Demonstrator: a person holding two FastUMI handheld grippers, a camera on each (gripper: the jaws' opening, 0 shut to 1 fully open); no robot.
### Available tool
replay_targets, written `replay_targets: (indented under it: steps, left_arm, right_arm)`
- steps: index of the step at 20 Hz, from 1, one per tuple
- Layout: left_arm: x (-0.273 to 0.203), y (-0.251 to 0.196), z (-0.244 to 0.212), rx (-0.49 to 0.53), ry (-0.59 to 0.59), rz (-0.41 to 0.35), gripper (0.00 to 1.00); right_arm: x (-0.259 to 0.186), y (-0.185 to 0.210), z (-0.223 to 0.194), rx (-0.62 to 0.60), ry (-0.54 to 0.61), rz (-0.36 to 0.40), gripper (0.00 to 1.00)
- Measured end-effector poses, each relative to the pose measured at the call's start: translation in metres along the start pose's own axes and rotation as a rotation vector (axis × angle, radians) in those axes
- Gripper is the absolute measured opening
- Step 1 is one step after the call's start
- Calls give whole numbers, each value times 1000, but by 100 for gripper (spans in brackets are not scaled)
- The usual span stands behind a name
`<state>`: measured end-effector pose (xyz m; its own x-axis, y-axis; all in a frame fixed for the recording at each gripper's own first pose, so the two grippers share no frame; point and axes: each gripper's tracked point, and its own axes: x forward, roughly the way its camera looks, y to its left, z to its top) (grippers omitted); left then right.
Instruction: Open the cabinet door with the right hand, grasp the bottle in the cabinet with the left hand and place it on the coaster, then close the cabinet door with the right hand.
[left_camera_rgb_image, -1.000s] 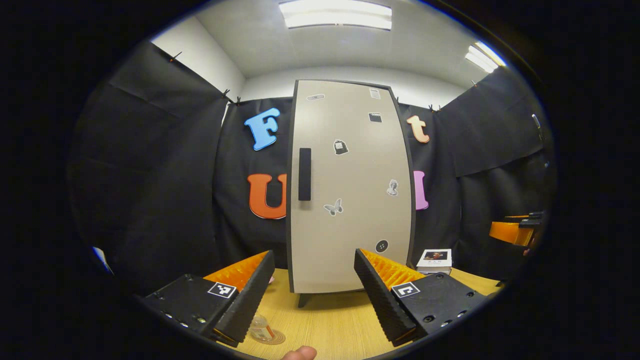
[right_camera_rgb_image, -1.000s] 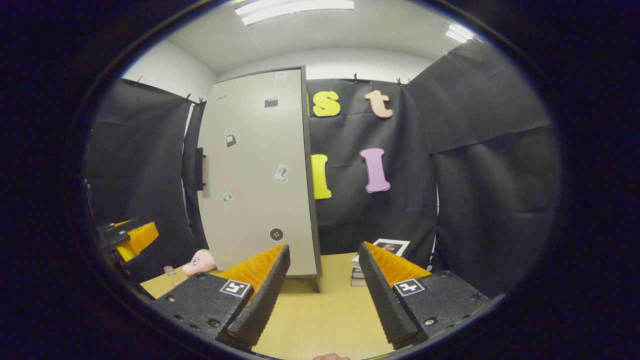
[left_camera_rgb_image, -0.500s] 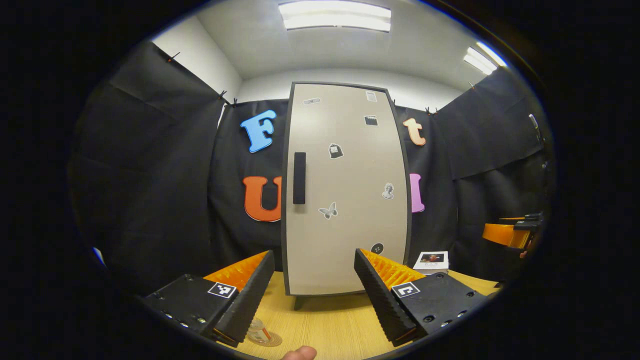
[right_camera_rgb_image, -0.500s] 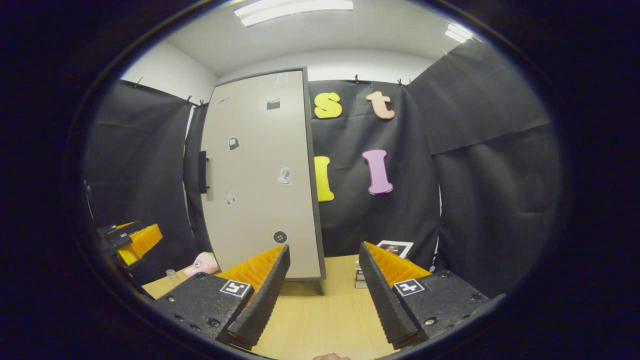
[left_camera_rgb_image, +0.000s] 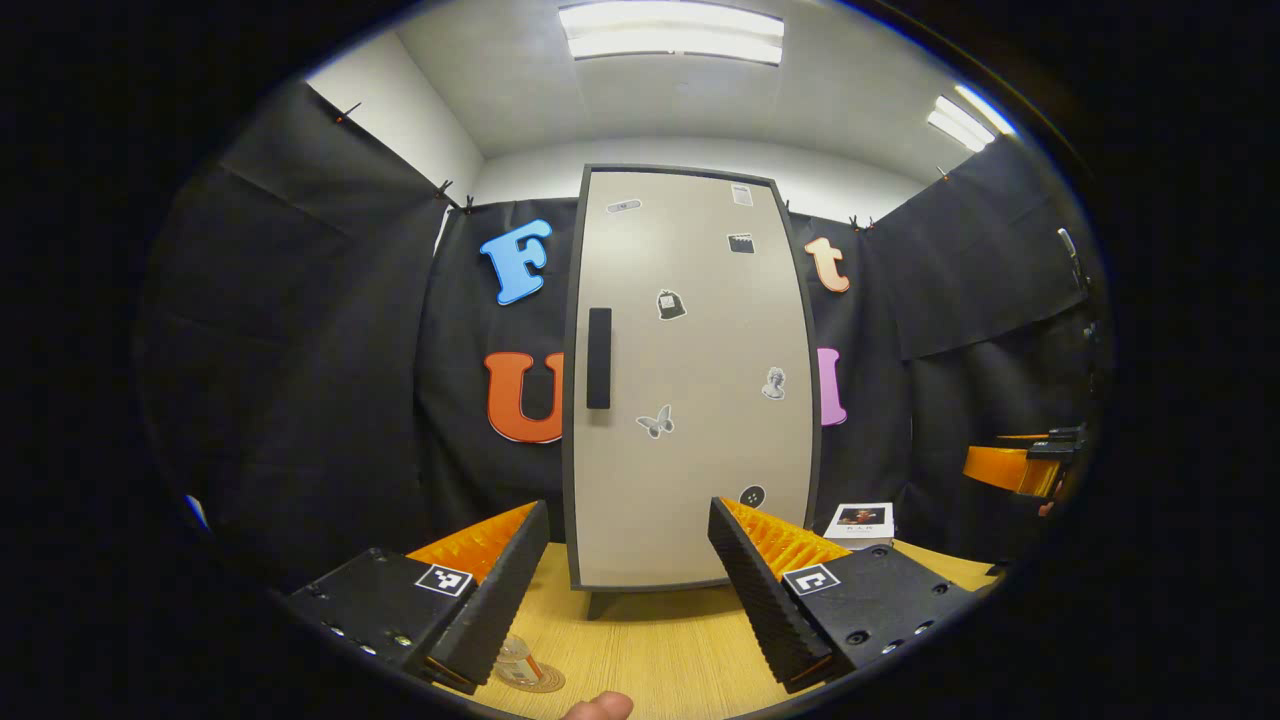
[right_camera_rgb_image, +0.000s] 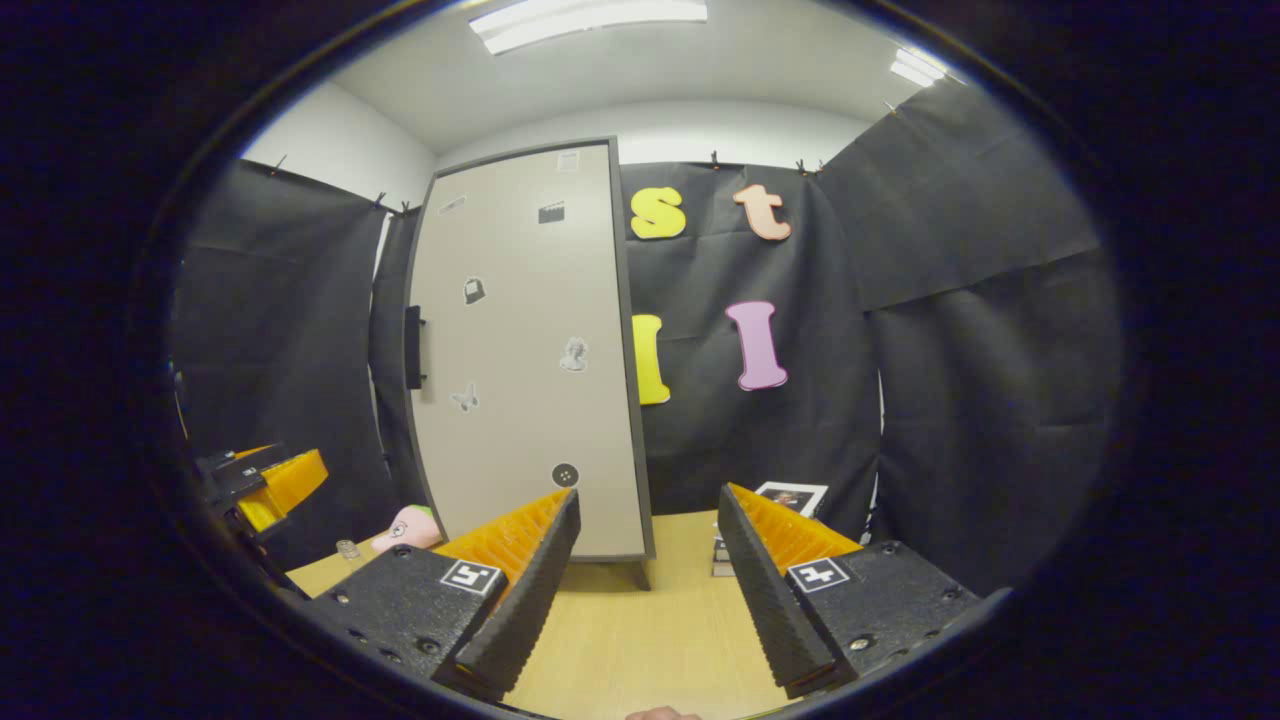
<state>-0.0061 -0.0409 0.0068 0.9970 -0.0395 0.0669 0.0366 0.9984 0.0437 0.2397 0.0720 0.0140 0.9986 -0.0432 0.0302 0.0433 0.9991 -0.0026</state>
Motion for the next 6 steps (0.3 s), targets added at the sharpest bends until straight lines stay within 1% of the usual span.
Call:
replay_targets:
  steps: [6]
  left_arm:
    - [2, -2, 2, 13, -4, -10, 97]
  right_arm:
    - [5, 4, 4, -4, -10, 6, 90]
